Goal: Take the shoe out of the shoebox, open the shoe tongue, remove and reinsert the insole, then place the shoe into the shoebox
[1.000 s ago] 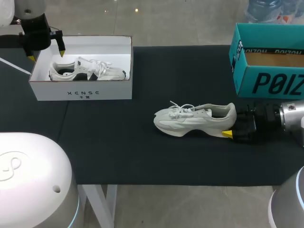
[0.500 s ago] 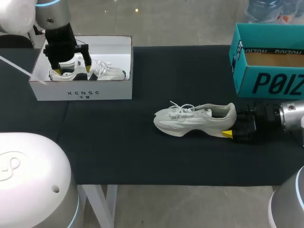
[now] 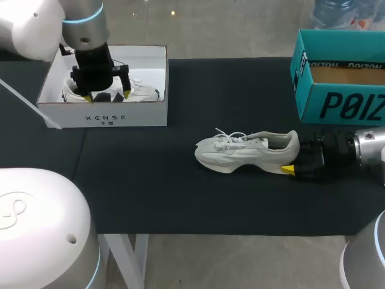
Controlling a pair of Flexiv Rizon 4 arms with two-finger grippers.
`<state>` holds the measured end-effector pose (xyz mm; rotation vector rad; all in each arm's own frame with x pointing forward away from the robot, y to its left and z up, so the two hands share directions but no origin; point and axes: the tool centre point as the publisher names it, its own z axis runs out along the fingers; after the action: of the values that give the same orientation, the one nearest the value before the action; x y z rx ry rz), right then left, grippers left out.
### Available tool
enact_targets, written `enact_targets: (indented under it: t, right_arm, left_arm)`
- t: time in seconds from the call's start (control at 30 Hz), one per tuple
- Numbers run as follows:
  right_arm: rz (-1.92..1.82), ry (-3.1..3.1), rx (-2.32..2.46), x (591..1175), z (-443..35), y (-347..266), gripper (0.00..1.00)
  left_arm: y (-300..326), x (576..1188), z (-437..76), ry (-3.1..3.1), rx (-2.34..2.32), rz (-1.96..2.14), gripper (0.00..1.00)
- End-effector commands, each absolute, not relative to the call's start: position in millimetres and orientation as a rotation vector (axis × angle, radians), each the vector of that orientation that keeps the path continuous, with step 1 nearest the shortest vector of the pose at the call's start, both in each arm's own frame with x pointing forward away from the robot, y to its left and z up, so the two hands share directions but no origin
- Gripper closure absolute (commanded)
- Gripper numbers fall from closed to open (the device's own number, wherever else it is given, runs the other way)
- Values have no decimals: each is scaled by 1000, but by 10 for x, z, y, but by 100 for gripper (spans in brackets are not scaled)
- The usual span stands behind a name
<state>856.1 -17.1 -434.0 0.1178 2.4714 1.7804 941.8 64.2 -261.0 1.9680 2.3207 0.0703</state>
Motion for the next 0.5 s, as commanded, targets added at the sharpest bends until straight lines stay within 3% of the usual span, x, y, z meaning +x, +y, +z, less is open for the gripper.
enact_targets:
  t: [0.03,0.5]
  right_arm:
    - [1777,2473,119,8578,-4372,-159,100]
    - [1777,2473,119,8578,-4372,-159,100]
  left_arm:
    - [590,9375,-2588,2322,1975,61,0]
    - [-319,8969,-2702,2447,1982,98,0]
